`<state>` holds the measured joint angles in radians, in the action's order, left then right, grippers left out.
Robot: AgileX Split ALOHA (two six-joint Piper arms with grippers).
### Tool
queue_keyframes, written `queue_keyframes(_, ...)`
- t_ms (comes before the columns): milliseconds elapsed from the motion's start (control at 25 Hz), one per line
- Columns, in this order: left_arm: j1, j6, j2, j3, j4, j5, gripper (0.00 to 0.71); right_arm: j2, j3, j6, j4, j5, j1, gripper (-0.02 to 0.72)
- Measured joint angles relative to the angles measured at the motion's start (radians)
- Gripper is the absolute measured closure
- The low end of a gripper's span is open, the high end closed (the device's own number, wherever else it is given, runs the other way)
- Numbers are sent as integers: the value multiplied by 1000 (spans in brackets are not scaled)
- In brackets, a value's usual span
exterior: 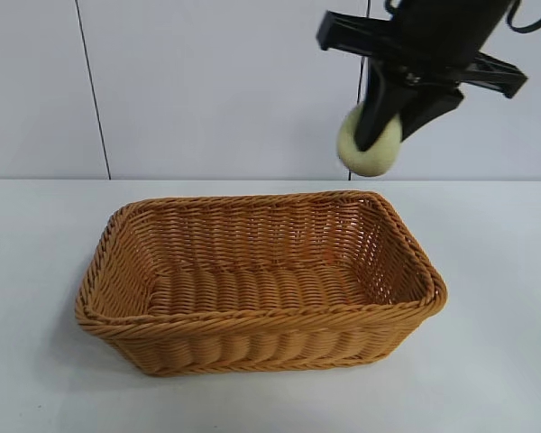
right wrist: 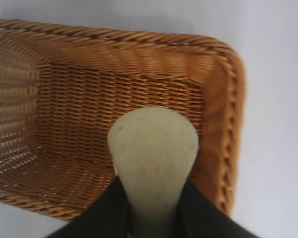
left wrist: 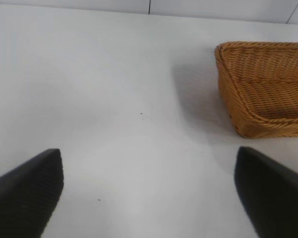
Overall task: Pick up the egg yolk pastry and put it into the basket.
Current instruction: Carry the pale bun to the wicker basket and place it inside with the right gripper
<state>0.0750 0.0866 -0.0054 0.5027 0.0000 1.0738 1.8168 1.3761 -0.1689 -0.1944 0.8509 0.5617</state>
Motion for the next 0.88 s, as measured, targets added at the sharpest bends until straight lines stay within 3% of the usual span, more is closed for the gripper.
queue_keyframes(160,0,0,0,0,0,0,39,120,0,-1,0,-62,8,563)
queue_keyframes(440,0,0,0,0,0,0,39,242,0,-3,1,-95,8,547)
queue_keyframes(520,0,0,0,0,0,0,39,244,0,-3,2,-98,8,456)
queue_keyframes(640,0,0,0,0,0,0,39,230,4,-3,2,-94,8,181)
queue_keyframes(680,0,0,0,0,0,0,39,225,9,-1,3,-86,8,120)
queue_keyframes(760,0,0,0,0,0,0,39,213,33,0,10,-53,8,48)
queue_keyframes(880,0,0,0,0,0,0,39,197,116,0,41,53,8,17)
